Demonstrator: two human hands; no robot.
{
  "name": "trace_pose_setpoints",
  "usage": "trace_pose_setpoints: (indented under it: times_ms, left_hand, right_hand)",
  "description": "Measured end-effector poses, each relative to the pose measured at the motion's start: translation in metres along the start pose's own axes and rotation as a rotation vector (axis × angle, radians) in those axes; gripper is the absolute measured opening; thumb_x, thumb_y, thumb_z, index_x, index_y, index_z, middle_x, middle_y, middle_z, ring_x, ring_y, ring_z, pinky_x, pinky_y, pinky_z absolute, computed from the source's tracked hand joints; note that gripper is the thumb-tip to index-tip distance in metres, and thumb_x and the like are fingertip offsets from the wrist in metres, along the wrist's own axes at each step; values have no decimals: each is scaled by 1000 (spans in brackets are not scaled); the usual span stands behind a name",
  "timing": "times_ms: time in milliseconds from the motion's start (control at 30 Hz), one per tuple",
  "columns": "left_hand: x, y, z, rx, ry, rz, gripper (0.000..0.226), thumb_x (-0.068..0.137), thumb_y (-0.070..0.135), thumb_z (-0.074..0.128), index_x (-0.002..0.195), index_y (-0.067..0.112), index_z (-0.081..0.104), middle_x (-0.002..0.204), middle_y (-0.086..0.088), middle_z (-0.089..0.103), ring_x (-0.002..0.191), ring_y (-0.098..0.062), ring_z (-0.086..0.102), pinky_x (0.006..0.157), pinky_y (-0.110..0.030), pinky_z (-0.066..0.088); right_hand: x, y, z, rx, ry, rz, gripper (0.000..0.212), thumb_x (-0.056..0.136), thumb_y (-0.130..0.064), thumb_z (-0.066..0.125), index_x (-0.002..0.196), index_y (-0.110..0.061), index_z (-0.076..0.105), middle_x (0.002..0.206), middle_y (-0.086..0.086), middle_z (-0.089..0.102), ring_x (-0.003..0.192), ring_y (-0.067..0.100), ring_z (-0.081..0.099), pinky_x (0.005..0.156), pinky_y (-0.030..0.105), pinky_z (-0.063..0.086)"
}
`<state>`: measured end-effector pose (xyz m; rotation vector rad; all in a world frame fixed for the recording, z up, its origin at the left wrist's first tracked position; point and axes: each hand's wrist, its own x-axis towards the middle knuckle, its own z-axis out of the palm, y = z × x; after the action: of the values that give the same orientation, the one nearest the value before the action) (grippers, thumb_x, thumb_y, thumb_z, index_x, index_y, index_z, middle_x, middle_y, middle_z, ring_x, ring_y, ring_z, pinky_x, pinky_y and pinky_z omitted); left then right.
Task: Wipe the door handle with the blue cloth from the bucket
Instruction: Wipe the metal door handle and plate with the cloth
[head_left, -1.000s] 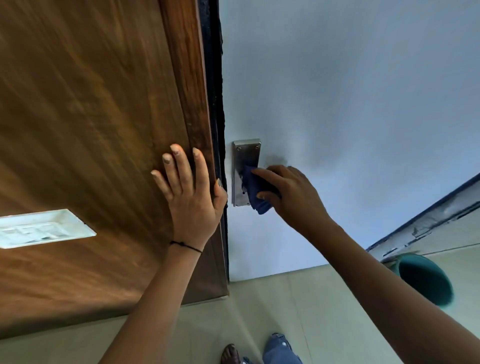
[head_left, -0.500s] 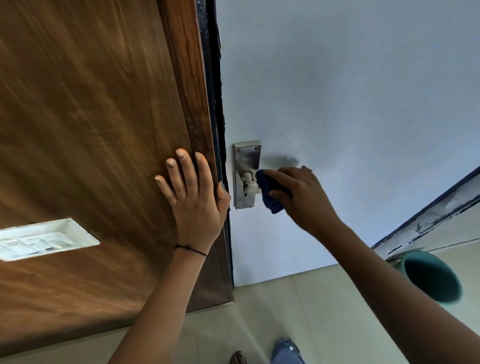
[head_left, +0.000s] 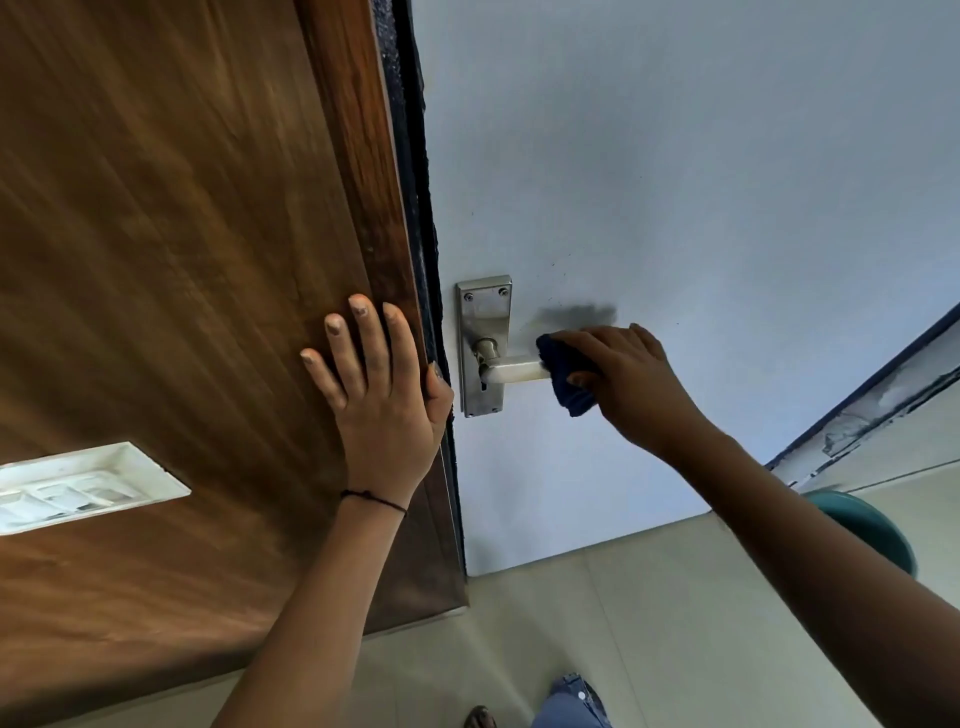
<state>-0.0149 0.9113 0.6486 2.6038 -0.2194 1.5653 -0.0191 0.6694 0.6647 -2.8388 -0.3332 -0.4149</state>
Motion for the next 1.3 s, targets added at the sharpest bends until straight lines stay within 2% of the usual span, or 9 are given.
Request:
trace_pose_setpoints:
  times_ms: [267,400,567,767,867,967,1067,1200,1300]
  left_hand:
    - [-1,-3,0,-3,-13,12,77,93,29,39,148,13,-12,149,-20,6,142,-22,-25,116,-46,-13]
    - [-3,-9,1,21,-9,62,75,94,33,38,149,13,-9,157,-6,-23,143,-21,-24,116,-45,-13]
    - [-3,-10,0,32,-14,63,76,95,35,40,149,13,-9,155,-1,-27,143,-21,-24,116,-45,-12]
    - [-2,-9,-1,19,0,61,76,95,34,39,149,14,-10,158,-9,-16,143,-21,-23,116,-44,-12]
    - [-3,-8,-1,8,-4,65,75,95,34,38,149,14,-10,148,-19,11,142,-32,-9,116,-43,-12]
    - [-3,-6,0,17,5,66,75,94,33,38,149,13,-10,145,-21,15,135,-36,3,116,-44,-12]
    - [-3,-5,0,19,0,66,75,94,33,38,148,13,-10,145,-21,15,133,-40,8,116,-43,-13]
    - [-2,-5,-2,23,-18,68,70,94,32,37,149,8,1,144,-22,15,131,-44,14,116,-42,-15]
    - [-1,-5,-2,32,-28,58,63,94,32,36,144,8,6,144,-22,15,130,-44,14,116,-42,-15]
  right_hand:
    - [11,-55,24,-37,117,-114,49,82,-17,58,130,-19,55,105,7,67,95,31,60,93,37,35]
    - [9,-35,14,-26,82,-117,44,88,-26,43,131,-24,53,109,3,66,100,28,59,95,33,30]
    - [1,-3,8,76,7,39,44,90,-23,42,134,-28,48,124,0,58,116,26,49,103,36,27]
    - [-7,2,21,556,13,298,45,91,-14,42,133,-27,47,129,5,51,114,23,51,98,42,42]
    - [-13,-10,21,1013,97,337,37,96,2,31,131,-6,40,107,15,53,74,13,60,66,26,53]
    - [-17,-33,27,1193,205,415,23,103,-7,24,125,-7,33,86,16,50,53,25,46,39,23,40]
    - [-13,-52,42,1379,286,627,36,103,-26,26,139,-24,24,104,15,53,74,23,54,51,29,46]
    - [-6,-71,42,1738,361,820,41,103,-20,27,144,-16,25,116,9,50,86,11,53,61,14,50]
    - [-2,-89,42,2146,370,843,38,103,-18,27,141,-14,31,129,11,50,110,23,56,79,30,52]
